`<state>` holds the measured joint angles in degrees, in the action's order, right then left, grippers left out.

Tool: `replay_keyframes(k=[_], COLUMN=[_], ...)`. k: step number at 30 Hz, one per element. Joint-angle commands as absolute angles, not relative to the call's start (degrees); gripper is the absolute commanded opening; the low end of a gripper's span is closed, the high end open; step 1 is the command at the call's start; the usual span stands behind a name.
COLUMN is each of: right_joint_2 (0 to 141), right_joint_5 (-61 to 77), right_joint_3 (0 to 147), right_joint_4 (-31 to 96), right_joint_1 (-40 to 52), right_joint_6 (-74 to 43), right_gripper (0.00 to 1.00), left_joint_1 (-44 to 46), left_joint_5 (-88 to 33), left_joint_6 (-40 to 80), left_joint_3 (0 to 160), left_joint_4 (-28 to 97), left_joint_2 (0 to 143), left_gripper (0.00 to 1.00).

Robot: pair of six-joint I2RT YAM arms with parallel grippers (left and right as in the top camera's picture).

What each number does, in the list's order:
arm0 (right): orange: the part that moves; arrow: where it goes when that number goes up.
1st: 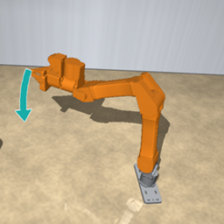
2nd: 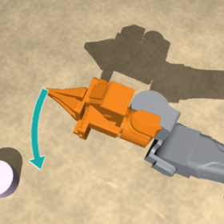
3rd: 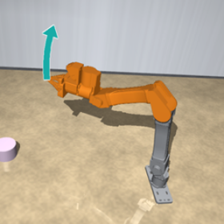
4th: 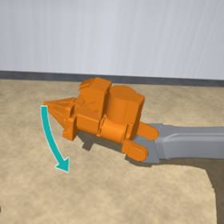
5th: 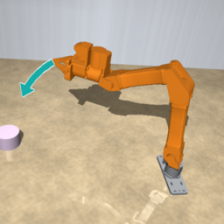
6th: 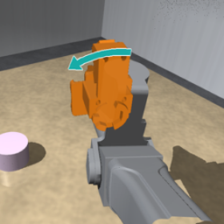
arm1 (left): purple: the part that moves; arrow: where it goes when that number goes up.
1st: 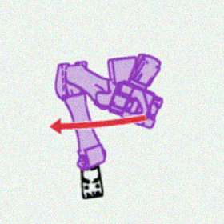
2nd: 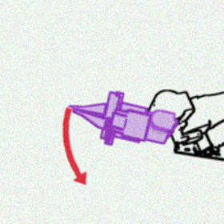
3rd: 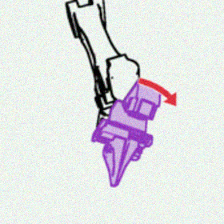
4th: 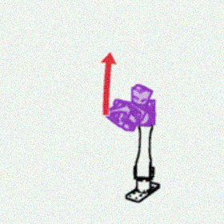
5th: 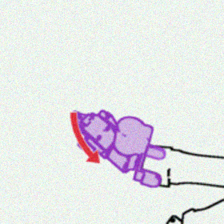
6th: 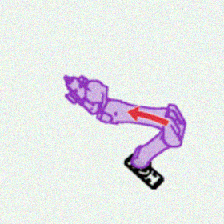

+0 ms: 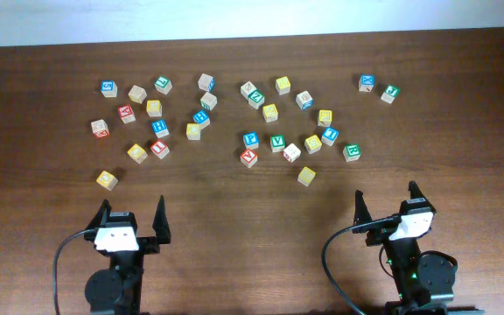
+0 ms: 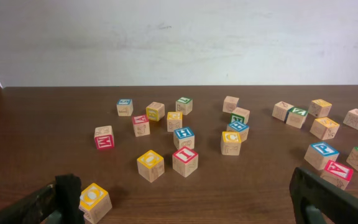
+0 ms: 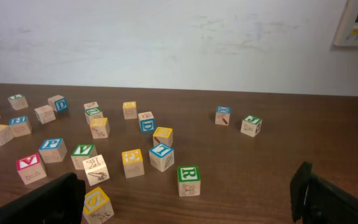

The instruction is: Spell out RSS

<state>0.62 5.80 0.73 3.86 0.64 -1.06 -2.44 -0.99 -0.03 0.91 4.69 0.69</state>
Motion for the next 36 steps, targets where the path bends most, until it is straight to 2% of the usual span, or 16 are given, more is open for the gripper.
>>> replay_keyframes(k=[1,4,5,8,9,11,16,19,21,24,26,28,31,33,34,36], right_joint_2=[0.2,0.2,0.2,0.2,0.2,0.2,0.2,0.2,0.2,0.2,0.2,0.2,0.2,0.2,0.2,0.2], right_joint_5=[5.5,5.5,5.5,5.5,5.5,5.5,5.5,5.5,5.5,5.5,5.5,5.5,5.5,5.5,5.5,5.5], right_joint_3=[0.3,0.3,0.3,0.3,0.3,0.3,0.3,0.3,0.3,0.3,0.3,0.3,0.3,0.3,0.3,0.3], right_joint_4=[4.1,4.1,4.1,4.1,4.1,4.1,4.1,4.1,4.1,4.1,4.1,4.1,4.1,4.1,4.1,4.1], right_joint_1=[1.2,1.2,1.2,1.2,1.2,1.2,1.2,1.2,1.2,1.2,1.2,1.2,1.2,1.2,1.2,1.2], right_joint_6=[-0.8,-0.8,-0.8,-0.8,-0.8,-0.8,-0.8,-0.8,-0.8,-0.8,-0.8,-0.8,-0.8,-0.8,-0.8,-0.8], right_gripper=[0.98,0.98,0.98,0.98,0.98,0.98,0.98,0.98,0.98,0.98,0.98,0.98,0.98,0.98,0.98,0.98], left_joint_1=[-2.7,-2.7,-2.7,-2.8,-2.8,-2.8,-2.8,-2.8,-2.8,-2.8,-2.8,-2.8,-2.3,2.0,6.1,11.7], left_joint_5=[-0.9,-25.1,-33.2,-35.8,-34.6,-31.1,-33.6,-43.3,-52.8,-65.1,-67.5,-66.1,-63.4,-48.8,-33.7,-15.6], left_joint_6=[-0.4,5.6,5.6,11.2,11.6,11.5,11.5,11.2,10.6,10.9,15.2,17.0,14.8,5.4,1.1,0.3], left_joint_3=[0.5,0.6,0.6,1.1,2.0,7.0,28.0,53.6,65.0,68.8,68.8,70.4,77.5,82.4,84.3,85.0], left_joint_4=[4.4,0.3,-7.3,-33.4,-37.3,-35.7,-24.5,0.5,13.0,12.8,8.3,6.3,16.7,32.3,40.3,46.0], left_joint_2=[0.3,0.4,0.4,0.4,0.4,0.8,11.7,30.6,40.7,50.5,54.8,58.8,66.5,71.1,73.1,75.2], left_gripper=[0.99,0.99,0.99,0.99,0.99,0.99,0.99,0.99,0.99,0.99,0.99,0.99,0.99,0.99,0.99,0.99])
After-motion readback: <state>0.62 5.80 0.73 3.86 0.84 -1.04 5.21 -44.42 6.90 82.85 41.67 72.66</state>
